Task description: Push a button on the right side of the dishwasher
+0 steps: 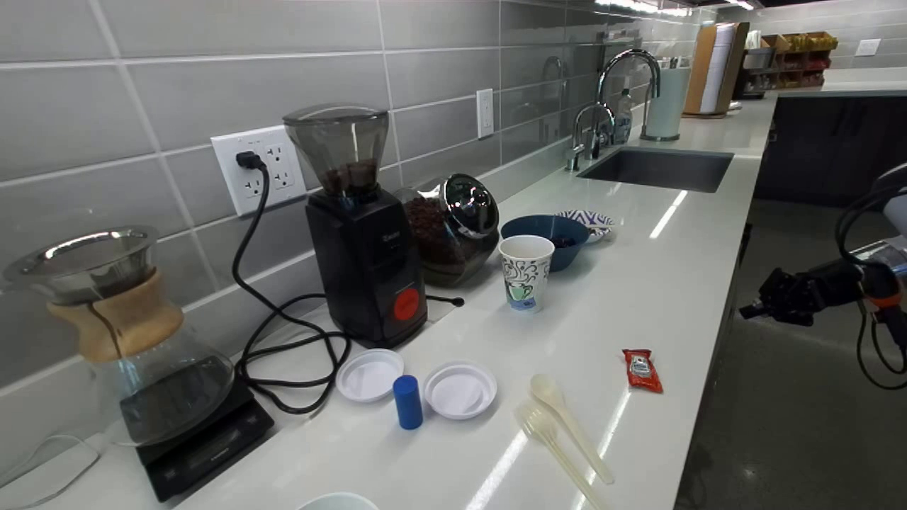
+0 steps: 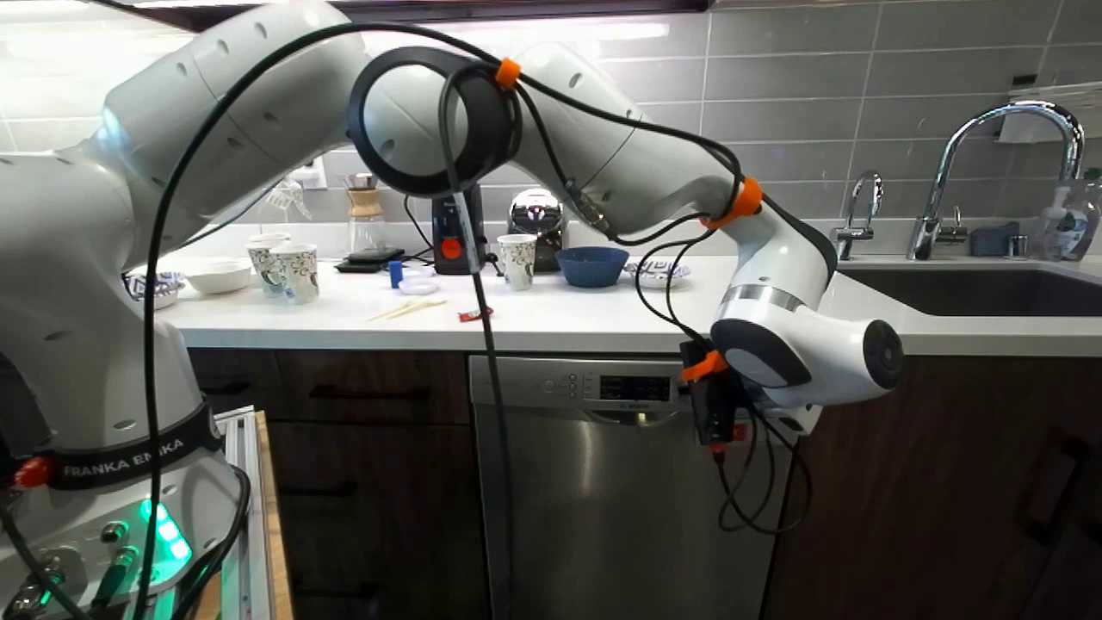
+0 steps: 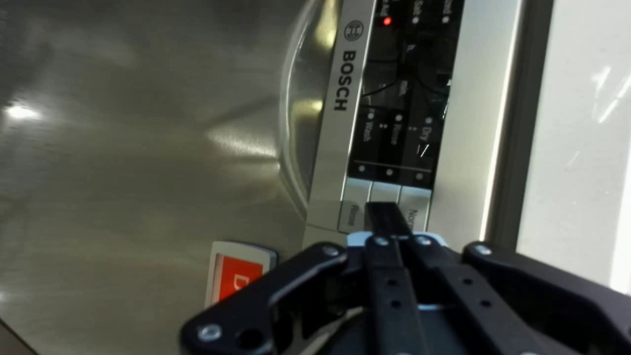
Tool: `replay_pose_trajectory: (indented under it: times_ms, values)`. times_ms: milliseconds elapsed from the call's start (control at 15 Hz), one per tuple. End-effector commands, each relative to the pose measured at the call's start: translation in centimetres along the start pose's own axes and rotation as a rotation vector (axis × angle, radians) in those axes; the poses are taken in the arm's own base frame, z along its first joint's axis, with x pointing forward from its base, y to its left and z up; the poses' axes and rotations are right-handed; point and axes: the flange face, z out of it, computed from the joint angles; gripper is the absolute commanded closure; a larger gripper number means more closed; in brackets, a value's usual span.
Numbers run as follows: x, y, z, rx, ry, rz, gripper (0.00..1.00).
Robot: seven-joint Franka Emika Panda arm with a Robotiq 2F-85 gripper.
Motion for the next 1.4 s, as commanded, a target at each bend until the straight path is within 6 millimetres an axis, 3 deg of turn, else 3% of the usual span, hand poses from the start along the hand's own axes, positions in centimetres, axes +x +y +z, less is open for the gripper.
replay_pose_trajectory:
  times_ms: [0, 533, 733, 800, 933, 1333]
  values:
    - [-1.4, -1.1, -1.7, -0.068, 0.020, 0.044, 1.00]
    - [-3.5, -2.3, -1.8, -0.093, -0.004, 0.062, 1.00]
    - [-4.7, -3.9, -1.4, -0.122, -0.005, 0.020, 1.00]
    - [-5.3, -4.9, -1.3, -0.143, -0.005, 0.003, 0.74]
    - [-6.4, -6.9, -1.6, -0.232, -0.002, -0.048, 0.68]
    - [-10.1, -14.8, -4.2, -0.504, 0.007, -0.206, 0.26]
